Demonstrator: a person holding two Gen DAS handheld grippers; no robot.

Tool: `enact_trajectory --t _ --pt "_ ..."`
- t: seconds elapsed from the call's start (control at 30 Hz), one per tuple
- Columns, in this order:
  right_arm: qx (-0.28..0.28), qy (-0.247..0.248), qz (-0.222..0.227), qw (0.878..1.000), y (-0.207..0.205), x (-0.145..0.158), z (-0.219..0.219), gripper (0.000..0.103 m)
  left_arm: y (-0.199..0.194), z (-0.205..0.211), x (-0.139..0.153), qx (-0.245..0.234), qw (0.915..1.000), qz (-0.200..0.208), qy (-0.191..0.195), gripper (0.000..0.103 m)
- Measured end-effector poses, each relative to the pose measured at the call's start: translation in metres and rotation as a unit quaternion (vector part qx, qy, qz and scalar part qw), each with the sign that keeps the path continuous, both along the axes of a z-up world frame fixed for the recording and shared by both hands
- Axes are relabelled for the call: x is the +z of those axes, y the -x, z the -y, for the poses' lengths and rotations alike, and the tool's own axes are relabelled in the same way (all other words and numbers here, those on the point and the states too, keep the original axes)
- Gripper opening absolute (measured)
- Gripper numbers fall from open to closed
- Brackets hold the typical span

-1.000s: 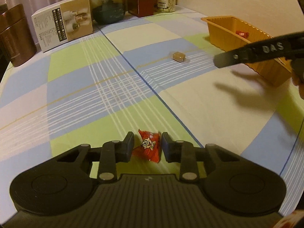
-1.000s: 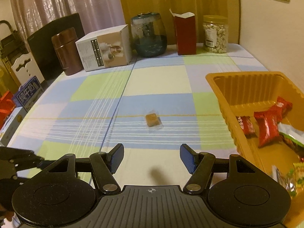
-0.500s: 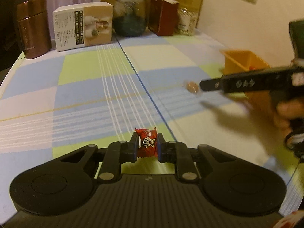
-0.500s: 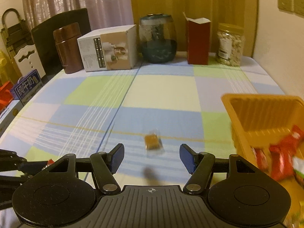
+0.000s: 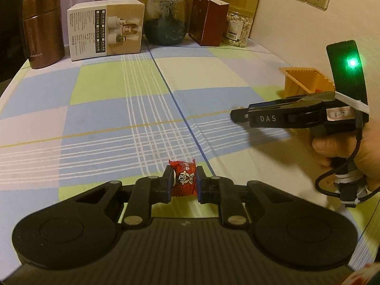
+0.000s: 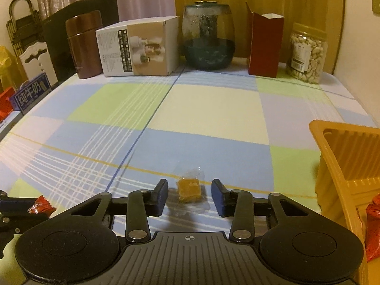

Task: Organize snacks
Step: 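Grasp the red-and-white candy with the left tool while the right tool grasps the caramel cube, then carry both snacks over the orange tray and open both tools to release them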

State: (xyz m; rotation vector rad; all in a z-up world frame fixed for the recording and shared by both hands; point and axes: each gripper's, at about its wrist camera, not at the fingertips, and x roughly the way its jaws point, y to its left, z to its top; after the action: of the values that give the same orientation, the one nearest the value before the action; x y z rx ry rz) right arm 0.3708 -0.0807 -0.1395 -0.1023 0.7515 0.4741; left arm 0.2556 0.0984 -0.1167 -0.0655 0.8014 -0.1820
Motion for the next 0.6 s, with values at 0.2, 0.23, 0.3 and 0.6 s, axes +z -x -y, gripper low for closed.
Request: enact_trajectory --t 0.2,0.23,0.3,0.6 --pt "-0.011 0.010 -0.008 1.000 0.012 0.008 -0.002 0.022 0.003 0.001 0.000 0.001 0.9999 -0.005 0.009 0.017" --pt "-0.011 0.011 -0.006 1.000 0.016 0.011 -0.002 0.022 0.005 0.000 0.002 0.003 0.9999 -0.004 0.011 0.017" --pt "-0.006 0.009 -0.001 1.000 0.027 0.019 -0.002 0.022 0.009 0.000 0.005 0.005 0.9999 -0.003 0.009 0.017" --pt "-0.044 -0.024 -0.001 0.999 0.097 0.058 0.018 0.022 0.037 0.011 0.034 0.038 0.9993 -0.002 0.008 0.017"
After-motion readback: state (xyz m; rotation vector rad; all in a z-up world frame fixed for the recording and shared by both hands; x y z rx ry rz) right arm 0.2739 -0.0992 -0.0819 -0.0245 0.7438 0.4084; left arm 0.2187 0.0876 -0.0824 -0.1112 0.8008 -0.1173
